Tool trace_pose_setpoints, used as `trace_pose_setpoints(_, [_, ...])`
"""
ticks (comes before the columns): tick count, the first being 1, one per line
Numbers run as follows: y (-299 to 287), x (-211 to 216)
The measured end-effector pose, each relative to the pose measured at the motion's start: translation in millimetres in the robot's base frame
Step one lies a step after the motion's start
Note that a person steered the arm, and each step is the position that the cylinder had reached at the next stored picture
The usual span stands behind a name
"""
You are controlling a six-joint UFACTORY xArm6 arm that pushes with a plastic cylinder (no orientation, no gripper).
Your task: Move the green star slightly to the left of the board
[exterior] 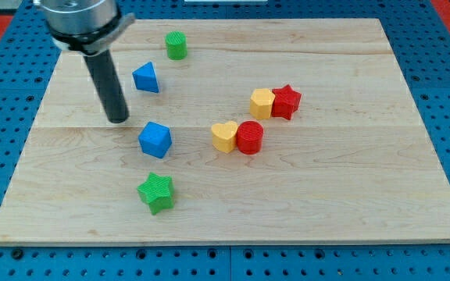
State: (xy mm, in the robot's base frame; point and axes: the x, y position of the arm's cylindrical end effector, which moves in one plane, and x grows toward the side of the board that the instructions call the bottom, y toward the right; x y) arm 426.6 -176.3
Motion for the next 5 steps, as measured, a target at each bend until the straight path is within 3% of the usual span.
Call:
trace_pose_setpoints(1, [-15,47])
trace_pose_setpoints(3, [-13,192])
trace_pose_setpoints(4, [11,192])
trace_pose_setpoints(5, [102,192])
